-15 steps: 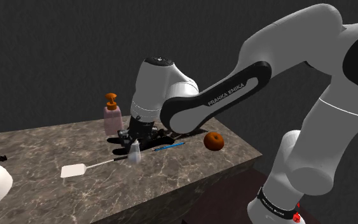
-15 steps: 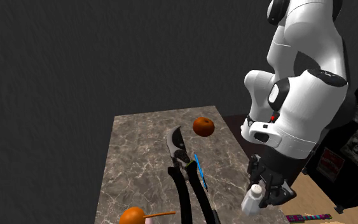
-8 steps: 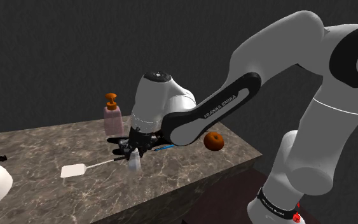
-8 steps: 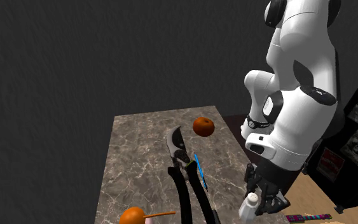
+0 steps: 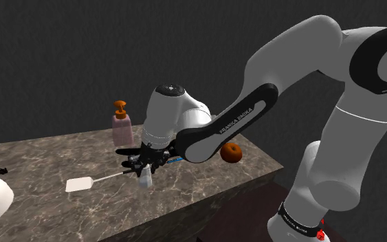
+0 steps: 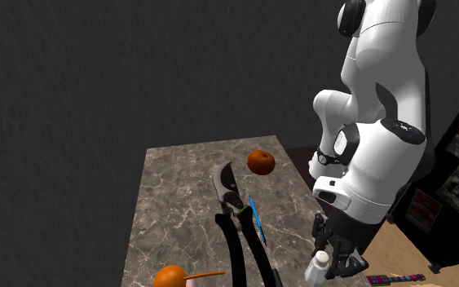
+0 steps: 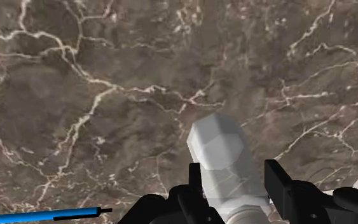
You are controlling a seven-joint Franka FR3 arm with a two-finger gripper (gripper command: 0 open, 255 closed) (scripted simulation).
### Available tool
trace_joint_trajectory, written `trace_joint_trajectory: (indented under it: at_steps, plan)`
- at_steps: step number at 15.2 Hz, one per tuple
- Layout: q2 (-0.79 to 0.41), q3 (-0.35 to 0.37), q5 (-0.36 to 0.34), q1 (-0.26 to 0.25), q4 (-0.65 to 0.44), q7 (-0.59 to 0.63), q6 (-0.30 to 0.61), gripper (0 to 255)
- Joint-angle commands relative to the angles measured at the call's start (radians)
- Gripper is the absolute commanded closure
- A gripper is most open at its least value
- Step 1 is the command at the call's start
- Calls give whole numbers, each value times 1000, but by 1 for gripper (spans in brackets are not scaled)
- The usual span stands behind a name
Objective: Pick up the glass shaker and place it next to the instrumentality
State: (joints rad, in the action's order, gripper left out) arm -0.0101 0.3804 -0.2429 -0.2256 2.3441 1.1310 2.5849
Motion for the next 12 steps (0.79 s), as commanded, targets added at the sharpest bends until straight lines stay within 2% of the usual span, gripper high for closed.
trace_joint_trajectory:
  at_steps: [1, 2, 3, 8, 12]
  plan:
    - [0, 0, 0, 0, 0, 0, 0, 255]
    - [0, 0, 0, 0, 0, 0, 0, 255]
    - [0, 0, 0, 0, 0, 0, 0, 0]
    - [0, 0, 0, 0, 0, 0, 0, 0]
    - [119, 4, 101, -13, -6, -70, -111, 0]
